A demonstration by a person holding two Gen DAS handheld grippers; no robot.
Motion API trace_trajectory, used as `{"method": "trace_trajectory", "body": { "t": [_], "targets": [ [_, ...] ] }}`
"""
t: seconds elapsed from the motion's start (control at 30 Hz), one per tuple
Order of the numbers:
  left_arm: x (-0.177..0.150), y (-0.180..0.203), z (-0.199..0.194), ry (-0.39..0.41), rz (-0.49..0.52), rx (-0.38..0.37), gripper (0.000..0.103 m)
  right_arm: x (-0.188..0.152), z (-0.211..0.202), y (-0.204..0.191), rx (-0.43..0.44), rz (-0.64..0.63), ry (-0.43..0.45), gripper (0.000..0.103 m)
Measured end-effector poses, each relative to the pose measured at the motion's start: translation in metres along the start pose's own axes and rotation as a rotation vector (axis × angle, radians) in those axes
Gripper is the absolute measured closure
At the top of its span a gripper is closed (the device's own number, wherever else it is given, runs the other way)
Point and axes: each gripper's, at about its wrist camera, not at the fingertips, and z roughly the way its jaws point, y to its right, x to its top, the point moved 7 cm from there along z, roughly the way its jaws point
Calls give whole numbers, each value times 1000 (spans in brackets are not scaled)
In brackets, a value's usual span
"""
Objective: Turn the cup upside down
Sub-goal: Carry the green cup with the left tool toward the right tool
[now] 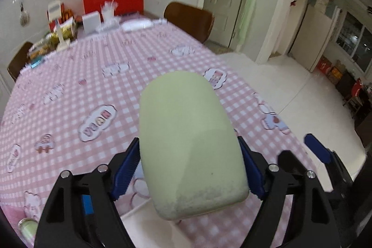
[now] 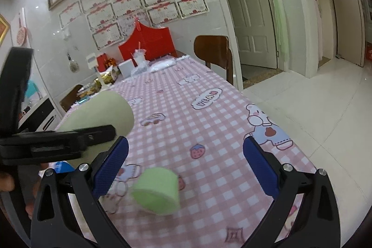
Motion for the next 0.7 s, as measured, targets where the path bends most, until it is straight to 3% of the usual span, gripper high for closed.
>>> {"method": "trace_trajectory", "body": {
  "t": [0.17, 0.3, 0.57, 0.7],
  "targets": [
    [-26, -5, -58, 81, 36, -3, 24, -11, -23, -23, 16, -13, 2, 8],
    [-59, -15, -87, 99, 51, -10, 24, -25, -42, -44, 22, -34, 5, 8],
    [-131, -31, -119, 117, 60, -25, 24, -65, -71, -79, 45, -68, -23, 8],
    [-160, -34, -132, 133, 81, 5, 24, -76, -78, -85, 42, -81, -28, 8]
  ]
}}
